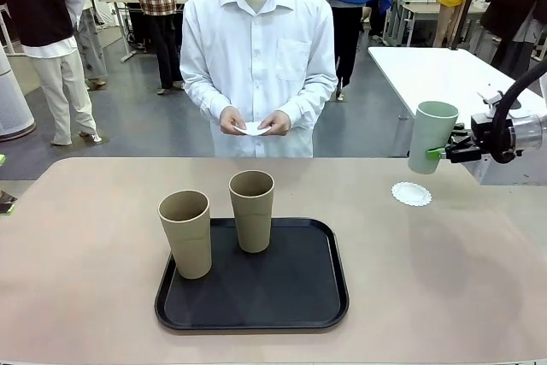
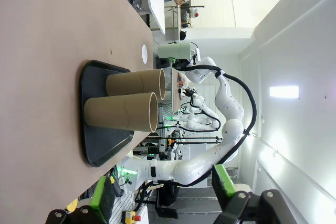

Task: Place coasters on the table and set cups on them.
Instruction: Pick up one Reusable plastic cup and place it on a coaster set by the human.

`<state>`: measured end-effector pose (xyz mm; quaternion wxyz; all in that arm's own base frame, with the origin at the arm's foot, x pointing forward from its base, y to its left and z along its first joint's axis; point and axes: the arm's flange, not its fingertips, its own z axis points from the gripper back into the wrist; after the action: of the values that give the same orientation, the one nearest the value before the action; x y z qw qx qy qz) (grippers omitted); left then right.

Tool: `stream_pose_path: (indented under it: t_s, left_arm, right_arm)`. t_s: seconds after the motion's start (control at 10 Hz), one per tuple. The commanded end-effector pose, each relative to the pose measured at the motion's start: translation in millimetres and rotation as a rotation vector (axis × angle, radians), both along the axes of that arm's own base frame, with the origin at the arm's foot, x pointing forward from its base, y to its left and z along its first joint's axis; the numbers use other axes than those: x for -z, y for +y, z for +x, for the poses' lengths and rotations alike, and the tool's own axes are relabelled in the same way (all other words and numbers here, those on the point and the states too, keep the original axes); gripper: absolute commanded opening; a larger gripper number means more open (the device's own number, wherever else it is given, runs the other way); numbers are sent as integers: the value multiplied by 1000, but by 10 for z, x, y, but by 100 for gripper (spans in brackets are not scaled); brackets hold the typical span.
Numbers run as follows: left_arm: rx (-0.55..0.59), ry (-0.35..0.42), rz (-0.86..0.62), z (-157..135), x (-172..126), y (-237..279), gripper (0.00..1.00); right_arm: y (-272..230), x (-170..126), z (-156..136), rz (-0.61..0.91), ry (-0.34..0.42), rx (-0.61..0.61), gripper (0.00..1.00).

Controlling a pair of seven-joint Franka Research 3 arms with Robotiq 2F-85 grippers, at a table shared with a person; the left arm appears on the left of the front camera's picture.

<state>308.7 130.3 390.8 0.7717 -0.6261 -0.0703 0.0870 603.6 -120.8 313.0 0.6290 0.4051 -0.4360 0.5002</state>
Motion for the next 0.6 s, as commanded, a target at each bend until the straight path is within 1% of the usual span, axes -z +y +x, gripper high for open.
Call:
stream_pose_path:
  t_s: [0.0, 0.2, 0.5]
  left_arm:
    - [-3, -12, -13, -3, -13, 3, 100]
    - [-3, -12, -13, -3, -13, 3, 100]
    - [-3, -12, -13, -3, -13, 3, 100]
  right_arm:
    - [11, 19, 106, -5, 29, -8, 84]
    - [-5, 139, 123, 15, 41, -12, 84]
    - [23, 267, 10, 30, 46, -56, 84]
